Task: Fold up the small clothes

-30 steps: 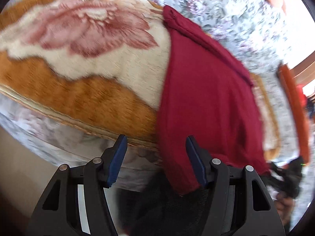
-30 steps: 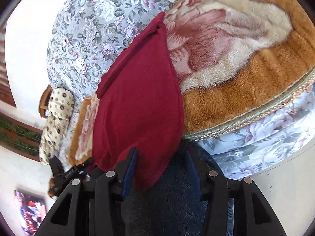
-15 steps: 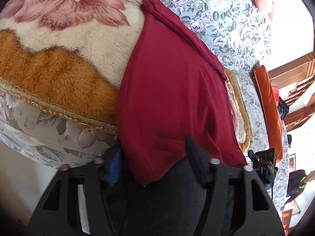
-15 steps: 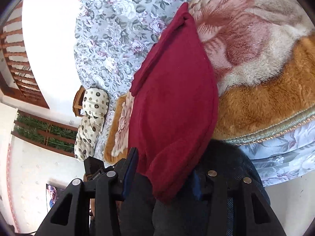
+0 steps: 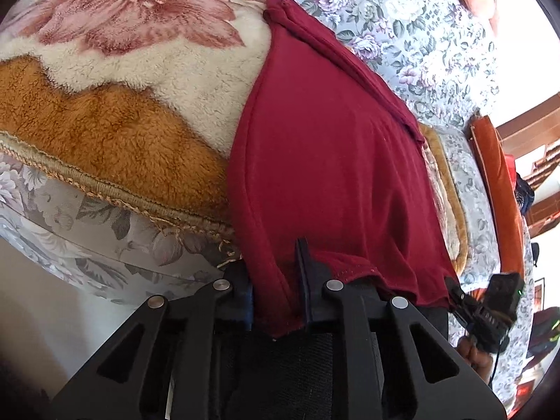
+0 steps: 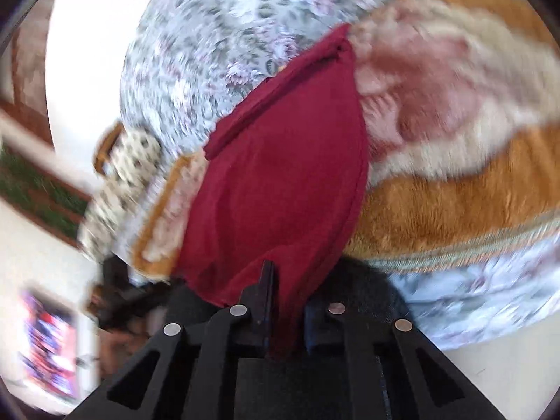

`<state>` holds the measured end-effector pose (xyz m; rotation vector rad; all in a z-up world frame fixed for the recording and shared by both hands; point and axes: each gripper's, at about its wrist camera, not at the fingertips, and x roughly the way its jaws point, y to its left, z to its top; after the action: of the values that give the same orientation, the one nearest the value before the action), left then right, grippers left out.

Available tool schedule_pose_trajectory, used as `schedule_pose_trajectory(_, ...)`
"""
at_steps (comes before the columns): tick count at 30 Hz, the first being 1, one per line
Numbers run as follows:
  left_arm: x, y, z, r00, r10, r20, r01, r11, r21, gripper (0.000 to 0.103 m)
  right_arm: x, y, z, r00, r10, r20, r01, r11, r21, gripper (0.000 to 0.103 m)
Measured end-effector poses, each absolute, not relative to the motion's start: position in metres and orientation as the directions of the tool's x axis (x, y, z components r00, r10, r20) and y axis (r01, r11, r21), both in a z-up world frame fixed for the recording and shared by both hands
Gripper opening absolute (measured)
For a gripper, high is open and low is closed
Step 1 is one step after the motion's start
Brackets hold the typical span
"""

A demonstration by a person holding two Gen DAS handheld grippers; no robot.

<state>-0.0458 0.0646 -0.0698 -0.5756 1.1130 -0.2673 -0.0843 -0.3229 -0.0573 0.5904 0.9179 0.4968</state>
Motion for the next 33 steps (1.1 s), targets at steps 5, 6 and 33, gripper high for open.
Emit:
schedule_pose_trajectory(5,-0.048,0.068,-0.067,0.457,-0.484,-0.746,-0.082,0.812,-0.578,0.006,-0.086,-0.318,-0.053,0.537,0.573,-0.619,-0.155,0.788,0.595,0.013)
schedule_pose_trajectory(6,-0.05,0.07,-0.065,0.464,-0.479,-0.745,-0.08,0.815,-0.574,0.005,-0.086,-0.319,-0.052,0.536,0.574,-0.619,-0.162,0.789,0.592,0.007)
schedule_pose_trajectory(33,-0.172,0.086,0.033,0.645,-0.583,-0.494,0.094,0.702,-0.705,0.005,-0.198,-0.385,0.0,0.527,0.813,-0.247,-0.235,0.418,0.877,0.006)
